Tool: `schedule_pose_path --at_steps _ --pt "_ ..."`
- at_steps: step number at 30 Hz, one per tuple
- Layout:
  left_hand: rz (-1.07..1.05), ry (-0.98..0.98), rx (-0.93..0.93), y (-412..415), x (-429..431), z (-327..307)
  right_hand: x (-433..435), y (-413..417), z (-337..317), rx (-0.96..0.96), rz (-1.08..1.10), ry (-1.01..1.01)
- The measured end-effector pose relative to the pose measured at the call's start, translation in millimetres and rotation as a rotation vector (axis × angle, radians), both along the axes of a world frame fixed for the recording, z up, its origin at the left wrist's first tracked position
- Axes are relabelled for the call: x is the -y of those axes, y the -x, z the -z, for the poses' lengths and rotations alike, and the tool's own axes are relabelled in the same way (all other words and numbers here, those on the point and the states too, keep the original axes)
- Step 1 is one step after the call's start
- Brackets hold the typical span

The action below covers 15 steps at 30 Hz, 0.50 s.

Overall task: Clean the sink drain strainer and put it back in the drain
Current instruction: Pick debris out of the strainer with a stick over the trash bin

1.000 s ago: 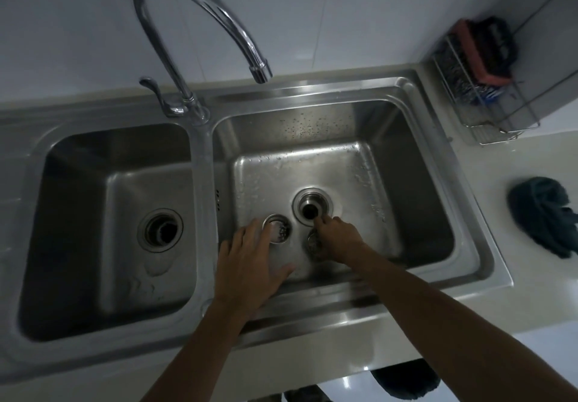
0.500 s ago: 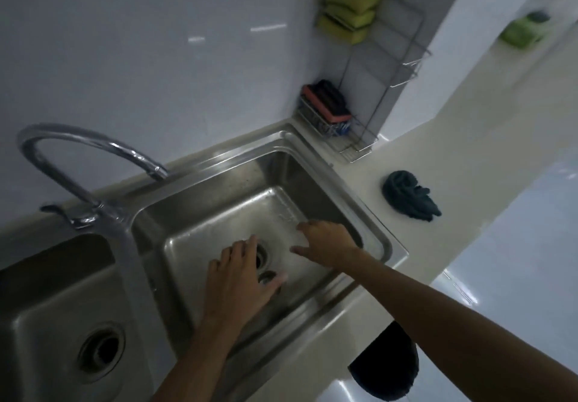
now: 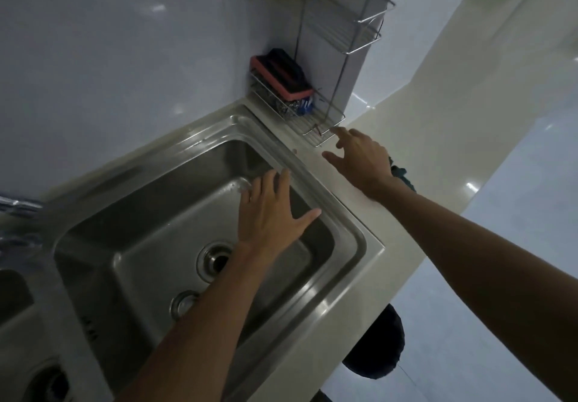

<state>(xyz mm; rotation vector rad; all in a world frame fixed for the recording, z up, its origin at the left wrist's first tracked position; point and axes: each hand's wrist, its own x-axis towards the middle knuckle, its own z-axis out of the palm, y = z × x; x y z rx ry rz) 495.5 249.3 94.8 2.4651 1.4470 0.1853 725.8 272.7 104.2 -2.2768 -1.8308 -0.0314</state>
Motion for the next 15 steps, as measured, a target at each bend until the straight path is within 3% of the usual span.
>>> schedule_pose_path --at_steps 7,15 --pt "-0.030 0.043 -0.019 -38 -34 29 -53 -19 26 0.113 -0.168 -0.010" --pt "-0.108 0.103 -0.059 -7 -40 44 -51 -29 23 0.293 -0.289 -0.186"
